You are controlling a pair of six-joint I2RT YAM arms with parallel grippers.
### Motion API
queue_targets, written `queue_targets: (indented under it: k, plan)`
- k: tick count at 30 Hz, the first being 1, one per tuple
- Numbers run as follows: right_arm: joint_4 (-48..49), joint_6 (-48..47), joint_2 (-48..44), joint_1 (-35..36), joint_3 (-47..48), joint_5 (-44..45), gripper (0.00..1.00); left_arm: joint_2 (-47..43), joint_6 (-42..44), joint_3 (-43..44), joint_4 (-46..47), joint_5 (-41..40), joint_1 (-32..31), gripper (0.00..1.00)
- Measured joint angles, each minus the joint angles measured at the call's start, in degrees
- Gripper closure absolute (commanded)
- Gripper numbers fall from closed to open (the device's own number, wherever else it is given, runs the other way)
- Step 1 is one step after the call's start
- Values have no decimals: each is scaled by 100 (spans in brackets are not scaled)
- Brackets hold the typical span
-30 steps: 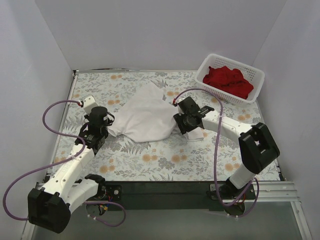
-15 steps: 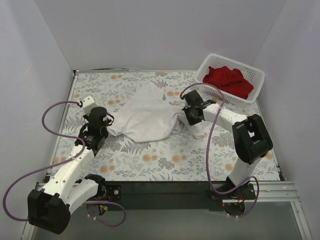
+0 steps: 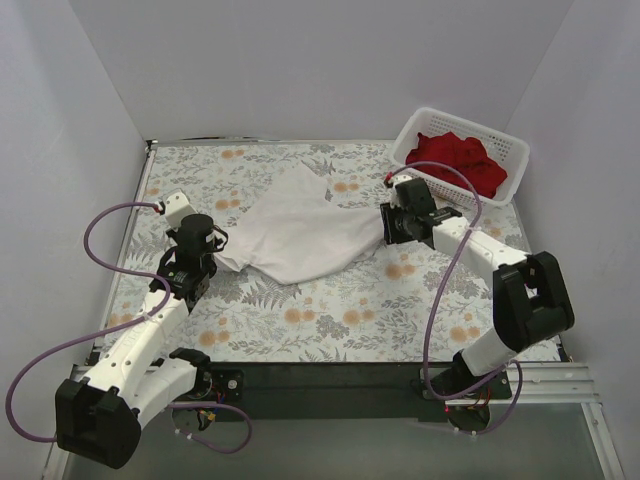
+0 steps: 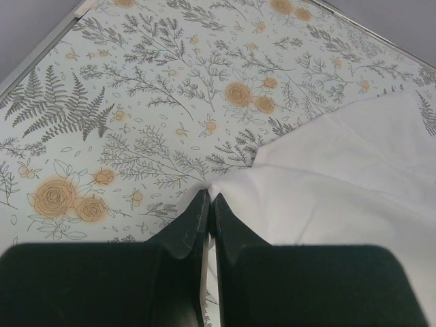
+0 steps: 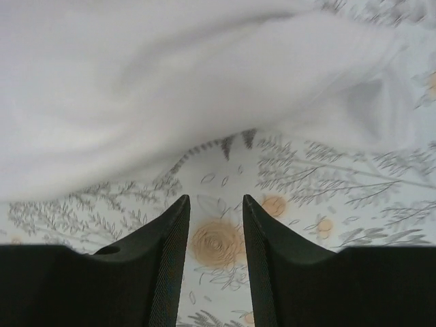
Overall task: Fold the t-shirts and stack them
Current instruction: Flatten the tshirt out
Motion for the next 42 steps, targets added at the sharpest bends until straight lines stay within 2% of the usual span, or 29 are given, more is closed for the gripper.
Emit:
queue_targets:
  k: [3, 6, 17, 29, 36, 42]
  plan:
    - [273, 153, -356, 4, -890, -603, 57, 0, 0, 0, 2, 33, 0, 100]
    - [511, 236, -431, 28, -1357, -1023, 56, 0, 0, 0, 2, 52, 0, 100]
    - [1532, 354, 175, 636, -1517, -1403, 49, 4, 0, 0, 2, 96, 0, 100]
    - [1832, 120, 688, 1342, -1040, -584, 50, 4, 0, -4, 4, 125, 0, 100]
    - [1832, -28, 872, 1502, -863, 103, 57, 4, 0, -4, 4, 140, 0, 100]
    - [1823, -173, 879, 1644, -852, 450, 58, 4, 0, -4, 4, 142, 0, 100]
